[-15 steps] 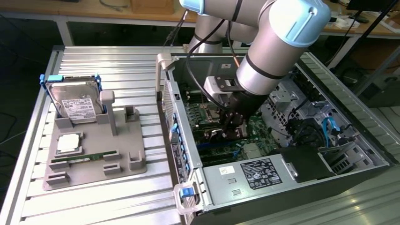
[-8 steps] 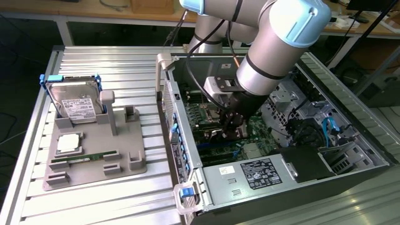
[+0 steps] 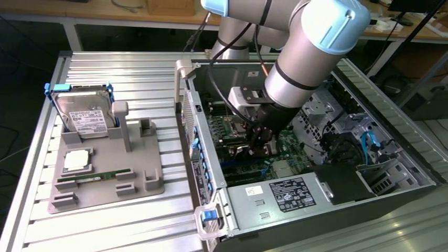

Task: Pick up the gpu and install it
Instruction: 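Insert the gpu into the slot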

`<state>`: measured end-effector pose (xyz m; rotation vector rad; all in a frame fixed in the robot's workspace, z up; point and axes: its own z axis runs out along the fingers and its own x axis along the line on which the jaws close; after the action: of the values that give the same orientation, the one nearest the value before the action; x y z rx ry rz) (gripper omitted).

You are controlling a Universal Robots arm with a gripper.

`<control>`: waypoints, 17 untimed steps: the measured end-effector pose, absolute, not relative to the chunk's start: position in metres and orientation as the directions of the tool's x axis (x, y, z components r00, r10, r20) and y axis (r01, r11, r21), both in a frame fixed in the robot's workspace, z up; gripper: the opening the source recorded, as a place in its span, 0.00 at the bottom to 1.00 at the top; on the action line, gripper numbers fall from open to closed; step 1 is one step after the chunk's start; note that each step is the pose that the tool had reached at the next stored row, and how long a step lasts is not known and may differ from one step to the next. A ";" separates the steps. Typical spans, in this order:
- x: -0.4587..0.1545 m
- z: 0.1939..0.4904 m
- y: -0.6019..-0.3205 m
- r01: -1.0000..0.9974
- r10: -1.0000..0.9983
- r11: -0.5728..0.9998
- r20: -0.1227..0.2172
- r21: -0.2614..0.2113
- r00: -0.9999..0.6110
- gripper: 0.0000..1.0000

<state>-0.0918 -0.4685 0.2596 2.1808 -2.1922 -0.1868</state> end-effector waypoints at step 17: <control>-0.092 0.253 -0.469 -0.993 -0.999 0.002 -0.053 0.116 -0.008 0.27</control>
<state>-0.0919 -0.4686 0.2530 2.1805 -2.1920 -0.1864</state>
